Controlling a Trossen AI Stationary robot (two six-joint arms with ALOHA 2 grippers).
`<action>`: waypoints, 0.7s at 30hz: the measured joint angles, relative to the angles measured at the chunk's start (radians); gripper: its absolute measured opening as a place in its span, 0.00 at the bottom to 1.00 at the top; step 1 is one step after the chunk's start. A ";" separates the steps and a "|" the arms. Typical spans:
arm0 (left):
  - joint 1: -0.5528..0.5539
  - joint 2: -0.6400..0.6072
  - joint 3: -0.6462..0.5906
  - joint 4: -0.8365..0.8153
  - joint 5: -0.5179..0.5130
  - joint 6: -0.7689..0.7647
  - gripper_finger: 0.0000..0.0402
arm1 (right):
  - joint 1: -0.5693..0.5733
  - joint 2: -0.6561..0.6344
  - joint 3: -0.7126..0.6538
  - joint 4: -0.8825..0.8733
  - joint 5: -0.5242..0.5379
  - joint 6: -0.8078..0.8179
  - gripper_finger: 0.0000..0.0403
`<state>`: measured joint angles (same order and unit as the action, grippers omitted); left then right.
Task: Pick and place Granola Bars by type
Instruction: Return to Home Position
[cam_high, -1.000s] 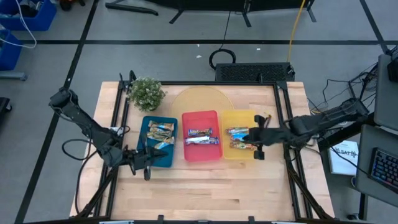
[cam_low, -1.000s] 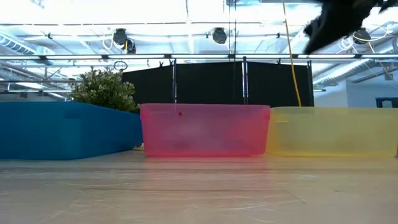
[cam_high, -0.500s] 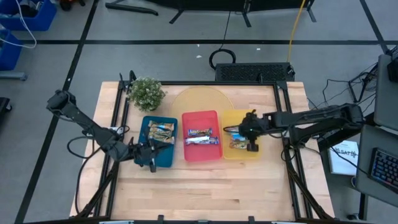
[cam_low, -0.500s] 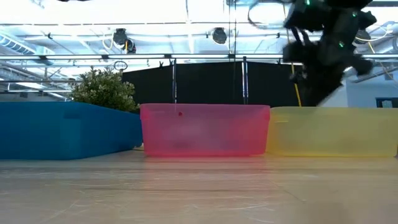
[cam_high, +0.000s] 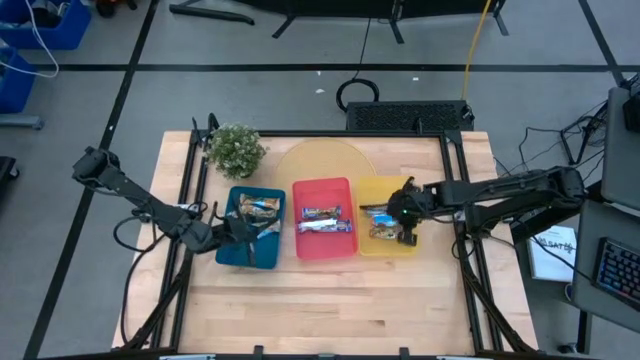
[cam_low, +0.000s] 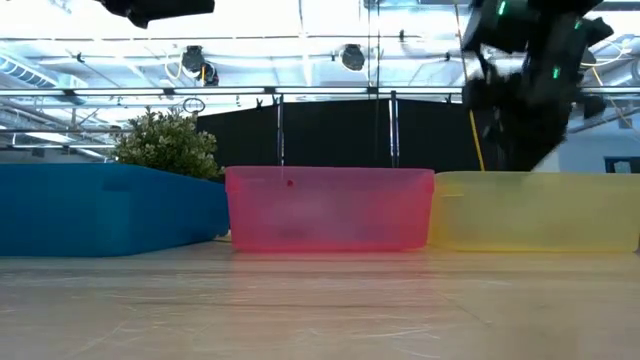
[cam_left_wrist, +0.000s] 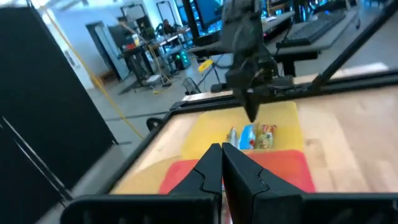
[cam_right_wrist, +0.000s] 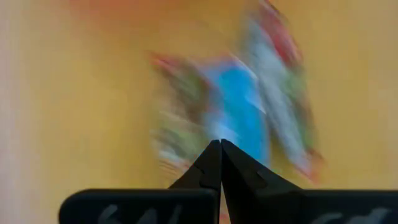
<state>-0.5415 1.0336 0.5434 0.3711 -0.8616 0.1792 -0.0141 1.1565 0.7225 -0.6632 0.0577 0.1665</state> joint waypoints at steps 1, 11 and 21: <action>0.000 0.000 0.000 -0.002 0.000 -0.028 0.05 | 0.014 -0.005 0.001 0.032 -0.005 0.012 0.00; -0.019 0.000 0.000 -0.063 -0.003 -0.078 0.05 | -0.002 0.008 0.009 -0.204 0.095 0.164 0.00; -0.020 0.000 0.000 -0.064 -0.005 -0.030 0.05 | 0.186 -0.143 0.009 0.067 0.068 0.011 0.00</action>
<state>-0.5613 1.0340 0.5430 0.3073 -0.8665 0.1489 0.1722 1.0131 0.7319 -0.5960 0.1259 0.1773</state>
